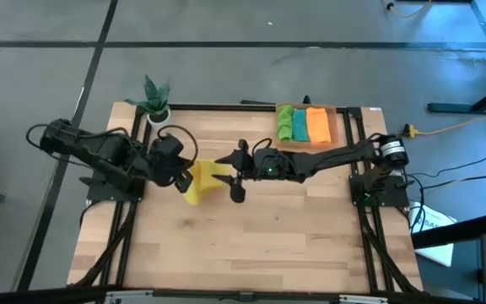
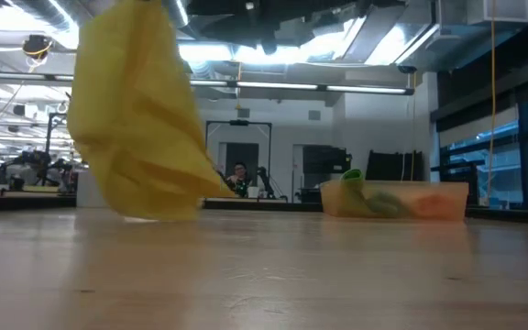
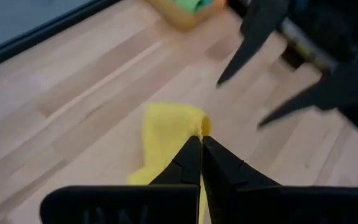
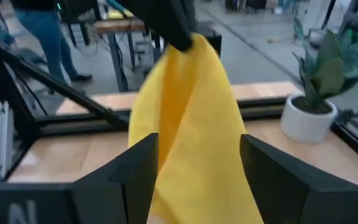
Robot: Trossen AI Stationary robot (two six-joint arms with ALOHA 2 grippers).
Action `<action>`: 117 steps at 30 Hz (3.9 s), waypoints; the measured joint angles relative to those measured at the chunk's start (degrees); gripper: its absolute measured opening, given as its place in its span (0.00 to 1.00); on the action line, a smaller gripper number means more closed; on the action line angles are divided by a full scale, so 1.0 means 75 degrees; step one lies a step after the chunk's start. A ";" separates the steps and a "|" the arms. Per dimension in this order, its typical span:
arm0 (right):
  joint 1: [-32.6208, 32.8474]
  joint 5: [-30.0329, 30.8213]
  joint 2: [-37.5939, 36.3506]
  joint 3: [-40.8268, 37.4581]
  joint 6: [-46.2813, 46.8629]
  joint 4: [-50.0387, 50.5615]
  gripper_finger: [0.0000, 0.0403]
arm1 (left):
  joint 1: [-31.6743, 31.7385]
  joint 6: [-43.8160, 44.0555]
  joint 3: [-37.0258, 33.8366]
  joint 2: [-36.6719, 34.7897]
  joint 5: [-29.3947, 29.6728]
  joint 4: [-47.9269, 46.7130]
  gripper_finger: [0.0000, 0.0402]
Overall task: Roll microfiber towels into tight, uniform cylinder then place into a basket
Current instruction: Fold the yellow towel
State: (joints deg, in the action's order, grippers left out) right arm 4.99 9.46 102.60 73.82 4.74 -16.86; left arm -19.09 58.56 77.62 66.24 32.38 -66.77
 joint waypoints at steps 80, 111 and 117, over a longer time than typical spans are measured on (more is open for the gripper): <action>0.0942 0.3519 -0.0084 0.0752 0.1731 0.3392 0.03 | 0.1125 -0.2237 -0.0006 0.1037 -0.0744 0.1593 0.00; -0.0084 0.2497 -0.2016 0.0758 0.0255 0.4518 0.01 | 0.2274 -0.6548 0.1324 0.1175 -0.1902 0.1674 0.00; -0.0091 0.2496 -0.2021 0.0758 0.0147 0.4569 0.01 | 0.2236 -0.6857 0.1325 0.1286 -0.2519 0.1706 0.00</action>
State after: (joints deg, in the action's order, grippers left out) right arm 4.31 28.18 87.44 79.50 5.84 17.41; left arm -2.32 7.13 87.56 75.89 13.50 -53.98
